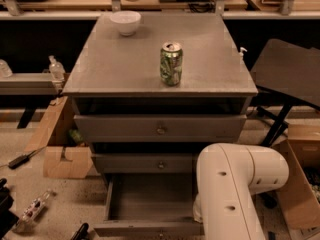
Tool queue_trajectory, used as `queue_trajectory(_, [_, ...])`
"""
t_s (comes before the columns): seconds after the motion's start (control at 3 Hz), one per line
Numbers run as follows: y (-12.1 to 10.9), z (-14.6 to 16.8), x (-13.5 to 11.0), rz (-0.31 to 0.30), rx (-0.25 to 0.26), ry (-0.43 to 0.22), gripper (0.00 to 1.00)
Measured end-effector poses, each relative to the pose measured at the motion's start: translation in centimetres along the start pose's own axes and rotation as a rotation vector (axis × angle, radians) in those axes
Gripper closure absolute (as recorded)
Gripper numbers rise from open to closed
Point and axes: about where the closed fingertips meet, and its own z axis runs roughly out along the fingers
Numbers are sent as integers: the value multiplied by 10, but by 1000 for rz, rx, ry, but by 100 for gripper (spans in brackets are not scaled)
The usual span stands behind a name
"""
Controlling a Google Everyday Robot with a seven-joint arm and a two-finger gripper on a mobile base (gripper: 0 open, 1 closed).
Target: Open bottom drawer
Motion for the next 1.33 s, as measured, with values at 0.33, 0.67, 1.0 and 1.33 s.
queue_trajectory(0.33, [2,0,-3,4,-10,1,100])
queue_trajectory(0.67, [45,-5,1,41,-95,8,100])
queue_trajectory(1.0, [43,-5,-1,41,-95,8,100])
queue_trajectory(1.33, [43,-5,-1,41,-95,8,81])
